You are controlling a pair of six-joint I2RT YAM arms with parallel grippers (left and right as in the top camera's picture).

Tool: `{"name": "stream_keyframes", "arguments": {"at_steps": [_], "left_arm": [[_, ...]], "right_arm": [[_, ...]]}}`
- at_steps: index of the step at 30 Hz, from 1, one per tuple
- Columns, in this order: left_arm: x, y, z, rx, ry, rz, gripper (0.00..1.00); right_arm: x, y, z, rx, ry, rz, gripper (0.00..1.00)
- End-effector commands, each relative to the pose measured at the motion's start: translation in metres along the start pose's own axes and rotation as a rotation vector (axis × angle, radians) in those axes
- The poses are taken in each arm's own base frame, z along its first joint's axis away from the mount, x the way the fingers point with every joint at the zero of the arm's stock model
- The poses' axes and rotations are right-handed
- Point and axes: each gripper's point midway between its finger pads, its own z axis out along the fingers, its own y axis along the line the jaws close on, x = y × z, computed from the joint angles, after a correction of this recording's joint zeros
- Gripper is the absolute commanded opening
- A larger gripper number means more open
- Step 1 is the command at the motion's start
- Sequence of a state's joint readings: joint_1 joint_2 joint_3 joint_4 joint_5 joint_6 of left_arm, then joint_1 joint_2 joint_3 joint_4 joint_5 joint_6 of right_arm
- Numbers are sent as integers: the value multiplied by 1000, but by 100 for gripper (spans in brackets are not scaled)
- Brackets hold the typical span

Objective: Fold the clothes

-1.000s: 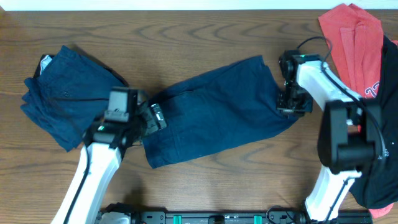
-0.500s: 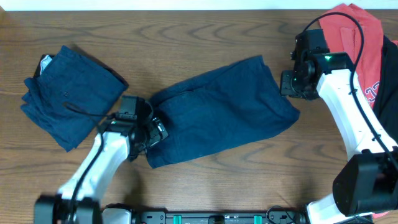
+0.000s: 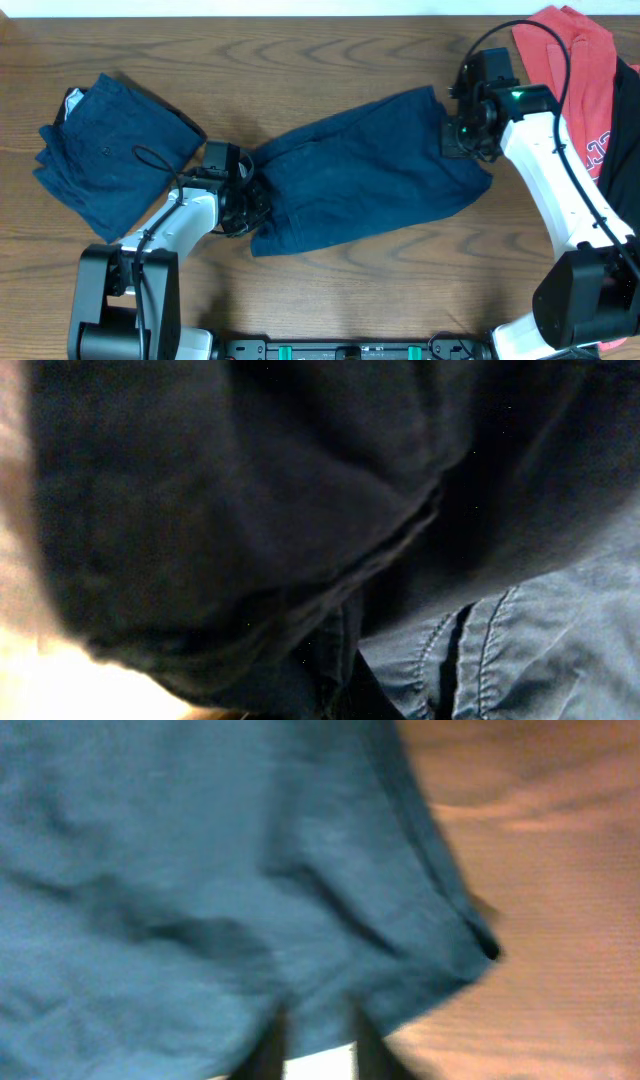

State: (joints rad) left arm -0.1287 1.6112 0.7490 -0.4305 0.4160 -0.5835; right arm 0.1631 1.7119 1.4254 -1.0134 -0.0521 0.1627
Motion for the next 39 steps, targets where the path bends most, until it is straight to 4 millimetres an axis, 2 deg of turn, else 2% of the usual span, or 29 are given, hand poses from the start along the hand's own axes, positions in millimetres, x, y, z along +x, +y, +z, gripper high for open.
{"name": "stream_keyframes", "arguments": {"at_steps": [1,4,7,9,13,18,22,25,29,31,33,35,39], "left_arm": [[7,7,-11,-37,17,32,6],[5,2,-39,-53,-6,30,6],[6,-10,-67,-39,-26,40,6],[5,-19,-85,-25,-47,61,6],[1,-38,-115,21,-97,88,6],[5,-70,-137,150,-84,120,6],[0,-82,-149,184,-107,138,6],[-2,-85,-152,192,-118,144,6],[-3,-84,-152,184,-124,161,6],[-3,-83,-152,177,-125,176,6],[-3,-77,-151,148,-130,174,6],[-4,-72,-150,119,-134,184,6],[-3,-72,-150,119,-135,205,6]], "right_arm": [[0,31,-2,-116,-7,-91,1],[6,53,6,-194,6,-132,1],[19,79,22,-260,39,-185,1],[34,100,36,-312,77,-224,1],[81,154,66,-451,190,-325,1],[133,209,105,-505,295,-411,1],[170,263,117,-619,323,-521,1],[171,281,119,-608,263,-553,1],[138,281,106,-544,169,-526,5],[114,270,92,-506,121,-495,9],[88,249,77,-443,70,-447,12],[64,216,62,-359,26,-384,13],[42,141,48,-179,23,-257,11]]}}
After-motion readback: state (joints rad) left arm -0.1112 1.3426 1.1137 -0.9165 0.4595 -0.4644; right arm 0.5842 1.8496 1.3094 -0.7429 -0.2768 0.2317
